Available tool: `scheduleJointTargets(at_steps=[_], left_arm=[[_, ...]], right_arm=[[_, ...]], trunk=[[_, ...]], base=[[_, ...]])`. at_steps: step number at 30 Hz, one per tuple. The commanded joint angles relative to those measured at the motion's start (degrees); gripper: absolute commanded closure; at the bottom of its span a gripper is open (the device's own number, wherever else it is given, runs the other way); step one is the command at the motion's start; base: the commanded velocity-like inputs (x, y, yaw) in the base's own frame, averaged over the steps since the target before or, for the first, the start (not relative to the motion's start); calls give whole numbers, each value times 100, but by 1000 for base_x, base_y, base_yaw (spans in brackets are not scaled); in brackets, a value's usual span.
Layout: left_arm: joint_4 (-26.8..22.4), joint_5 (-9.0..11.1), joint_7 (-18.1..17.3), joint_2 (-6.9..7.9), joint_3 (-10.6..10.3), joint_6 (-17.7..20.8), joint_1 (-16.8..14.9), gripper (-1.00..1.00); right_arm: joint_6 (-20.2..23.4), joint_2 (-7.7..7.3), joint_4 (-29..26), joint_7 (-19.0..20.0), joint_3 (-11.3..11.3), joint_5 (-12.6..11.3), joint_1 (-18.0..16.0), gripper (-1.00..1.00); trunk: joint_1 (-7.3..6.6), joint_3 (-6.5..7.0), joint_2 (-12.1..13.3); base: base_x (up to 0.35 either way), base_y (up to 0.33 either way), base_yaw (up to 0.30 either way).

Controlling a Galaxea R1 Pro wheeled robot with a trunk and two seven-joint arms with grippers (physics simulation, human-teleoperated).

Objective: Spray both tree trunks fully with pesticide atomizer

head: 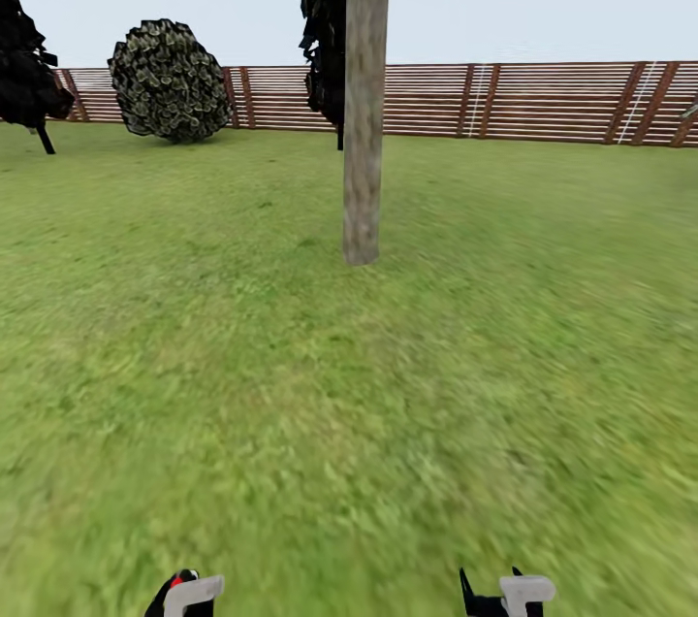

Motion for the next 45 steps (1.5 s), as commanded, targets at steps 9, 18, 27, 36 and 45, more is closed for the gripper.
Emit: scheduleJointTargets(at_steps=[9, 18, 27, 36, 45], left_arm=[[3, -42, 16, -4, 24, -16, -3, 100], [3, -44, 16, -4, 24, -16, -3, 100], [3, -41, 16, -4, 24, -16, -3, 100], [3, -40, 16, -4, 24, -16, -3, 100], [3, -43, 16, -4, 24, -16, -3, 100]], right_arm=[[-17, -1, 4, -1, 0, 2, -3, -100], [-17, -1, 4, -1, 0, -1, -3, -100], [-17, -1, 4, -1, 0, 0, -3, -100], [-17, -1, 4, -1, 0, -2, -3, -100], [-17, -1, -2, -1, 0, -2, -3, -100]], trunk=[[2, -5, -1], [2, -5, -1], [2, -5, -1], [2, -5, -1], [2, -5, -1]], base=[[339, 0, 0], [339, 0, 0], [339, 0, 0], [339, 0, 0], [339, 0, 0]])
